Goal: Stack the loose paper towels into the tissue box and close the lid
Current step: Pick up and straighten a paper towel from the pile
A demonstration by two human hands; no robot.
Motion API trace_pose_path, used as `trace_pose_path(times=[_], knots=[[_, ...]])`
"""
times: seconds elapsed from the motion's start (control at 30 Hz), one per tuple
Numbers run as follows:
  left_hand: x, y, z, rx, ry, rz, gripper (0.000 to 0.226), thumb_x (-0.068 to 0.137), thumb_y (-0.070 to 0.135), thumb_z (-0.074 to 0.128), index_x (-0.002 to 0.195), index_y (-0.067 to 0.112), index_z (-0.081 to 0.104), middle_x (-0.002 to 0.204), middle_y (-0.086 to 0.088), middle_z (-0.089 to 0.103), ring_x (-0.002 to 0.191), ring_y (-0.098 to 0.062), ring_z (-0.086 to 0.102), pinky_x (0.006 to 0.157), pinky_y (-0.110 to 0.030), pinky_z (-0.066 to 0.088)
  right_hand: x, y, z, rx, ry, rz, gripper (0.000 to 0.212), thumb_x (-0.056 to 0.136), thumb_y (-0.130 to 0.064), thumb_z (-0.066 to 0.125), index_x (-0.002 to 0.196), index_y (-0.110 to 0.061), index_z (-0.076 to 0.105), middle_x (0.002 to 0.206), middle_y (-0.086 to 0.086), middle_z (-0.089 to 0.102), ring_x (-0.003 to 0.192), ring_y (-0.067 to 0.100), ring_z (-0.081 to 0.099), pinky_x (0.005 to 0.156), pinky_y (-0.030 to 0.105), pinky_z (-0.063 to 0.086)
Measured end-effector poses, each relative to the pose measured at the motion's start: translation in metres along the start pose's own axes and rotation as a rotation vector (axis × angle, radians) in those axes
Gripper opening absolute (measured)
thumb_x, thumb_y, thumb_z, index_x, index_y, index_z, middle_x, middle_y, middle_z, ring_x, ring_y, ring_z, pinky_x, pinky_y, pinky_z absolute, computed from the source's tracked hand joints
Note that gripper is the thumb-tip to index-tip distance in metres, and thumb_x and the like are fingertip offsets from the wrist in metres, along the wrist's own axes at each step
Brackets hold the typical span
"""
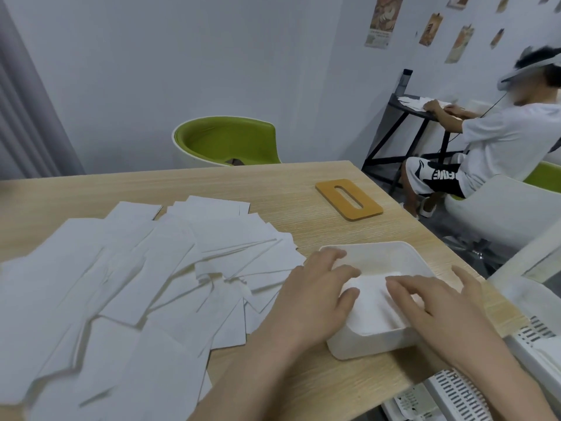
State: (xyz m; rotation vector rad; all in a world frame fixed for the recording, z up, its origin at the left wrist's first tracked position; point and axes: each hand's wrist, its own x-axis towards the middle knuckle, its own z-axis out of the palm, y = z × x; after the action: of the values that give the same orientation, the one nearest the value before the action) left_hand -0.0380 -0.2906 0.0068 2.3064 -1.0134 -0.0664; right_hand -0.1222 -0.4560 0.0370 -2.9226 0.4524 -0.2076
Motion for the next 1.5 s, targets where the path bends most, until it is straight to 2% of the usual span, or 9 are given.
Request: trace_pose_path(times=[0.13, 0.2, 0.3, 0.47, 0.6, 0.97, 1.07, 1.27, 1.5], knots=[[-0.029, -0.012, -0.018, -0.078, 0.119, -0.023, 0.038, 0.101, 0.035, 0.044, 0.139, 0.032, 0.049, 0.152, 0.015, 0.028, 0.137, -0.001, 0.027, 0.101, -0.024, 0.034, -0.009, -0.029, -0.003, 0.157, 0.105, -0.092, 0.035, 0.091, -0.052, 0.036, 0.107, -0.039, 0.065, 0.096, -0.028, 0.061, 0.082, -0.018, 0.046, 0.111, 0.026, 0.006], [-0.046, -0.023, -0.027, -0.074, 0.132, -0.062, 0.038, 0.101, 0.039, 0.041, 0.138, 0.037, 0.048, 0.148, 0.021, 0.030, 0.129, 0.006, 0.032, 0.094, -0.018, 0.036, -0.013, -0.045, -0.001, 0.261, 0.174, -0.162, 0.027, 0.088, -0.047, 0.045, 0.102, -0.038, 0.066, 0.091, -0.035, 0.056, 0.090, -0.026, 0.040, 0.106, 0.028, 0.021], [-0.074, -0.042, -0.036, -0.064, 0.137, -0.145, 0.034, 0.101, 0.043, 0.040, 0.133, 0.042, 0.050, 0.139, 0.030, 0.035, 0.116, 0.007, 0.039, 0.081, -0.014, 0.035, -0.019, -0.073, 0.005, 0.342, 0.178, -0.225, 0.031, 0.083, -0.052, 0.043, 0.101, -0.042, 0.066, 0.098, -0.035, 0.057, 0.097, -0.012, 0.041, 0.089, 0.030, 0.038], [-0.122, -0.071, -0.048, -0.068, 0.181, -0.275, 0.031, 0.101, 0.042, 0.040, 0.129, 0.043, 0.053, 0.131, 0.031, 0.042, 0.119, 0.012, 0.038, 0.088, -0.010, 0.034, -0.026, -0.111, 0.027, 0.423, 0.045, -0.279, 0.022, 0.085, -0.047, 0.050, 0.102, -0.046, 0.063, 0.099, -0.036, 0.057, 0.096, -0.005, 0.050, 0.077, 0.023, 0.034], [-0.160, -0.093, -0.062, -0.066, 0.253, -0.391, 0.029, 0.100, 0.036, 0.046, 0.126, 0.037, 0.057, 0.126, 0.028, 0.048, 0.115, 0.010, 0.045, 0.094, -0.018, 0.038, -0.031, -0.137, 0.054, 0.461, -0.086, -0.300, 0.019, 0.089, -0.040, 0.055, 0.105, -0.047, 0.061, 0.101, -0.038, 0.054, 0.107, -0.011, 0.047, 0.093, 0.025, 0.039], [-0.219, -0.116, -0.074, -0.028, 0.326, -0.530, 0.029, 0.095, 0.028, 0.057, 0.124, 0.031, 0.061, 0.119, 0.020, 0.057, 0.107, -0.002, 0.054, 0.088, -0.021, 0.039, -0.042, -0.183, 0.109, 0.469, -0.288, -0.250, 0.057, 0.080, -0.049, 0.065, 0.131, -0.035, 0.045, 0.108, -0.026, 0.042, 0.107, -0.002, 0.042, 0.092, 0.025, 0.042], [-0.219, -0.113, -0.070, 0.010, 0.310, -0.512, 0.033, 0.096, 0.033, 0.056, 0.128, 0.032, 0.059, 0.123, 0.019, 0.056, 0.114, -0.002, 0.050, 0.093, -0.020, 0.034, -0.042, -0.187, 0.116, 0.378, -0.256, -0.240, 0.070, 0.076, -0.056, 0.064, 0.137, -0.033, 0.037, 0.114, -0.017, 0.036, 0.112, 0.003, 0.039, 0.093, 0.027, 0.040], [-0.214, -0.113, -0.065, 0.084, 0.289, -0.521, 0.037, 0.099, 0.041, 0.045, 0.136, 0.037, 0.049, 0.130, 0.020, 0.050, 0.123, 0.000, 0.041, 0.094, -0.016, 0.025, -0.043, -0.194, 0.124, 0.196, -0.072, -0.302, 0.043, 0.086, -0.042, 0.056, 0.127, -0.029, 0.052, 0.104, -0.013, 0.042, 0.103, 0.009, 0.041, 0.081, 0.025, 0.027], [-0.207, -0.109, -0.057, 0.096, 0.310, -0.551, 0.036, 0.101, 0.041, 0.038, 0.136, 0.042, 0.044, 0.131, 0.024, 0.045, 0.128, 0.004, 0.033, 0.099, -0.018, 0.022, -0.044, -0.197, 0.124, 0.183, -0.021, -0.360, 0.032, 0.083, -0.029, 0.064, 0.115, -0.026, 0.065, 0.102, -0.010, 0.055, 0.100, 0.015, 0.049, 0.083, 0.028, 0.033]])
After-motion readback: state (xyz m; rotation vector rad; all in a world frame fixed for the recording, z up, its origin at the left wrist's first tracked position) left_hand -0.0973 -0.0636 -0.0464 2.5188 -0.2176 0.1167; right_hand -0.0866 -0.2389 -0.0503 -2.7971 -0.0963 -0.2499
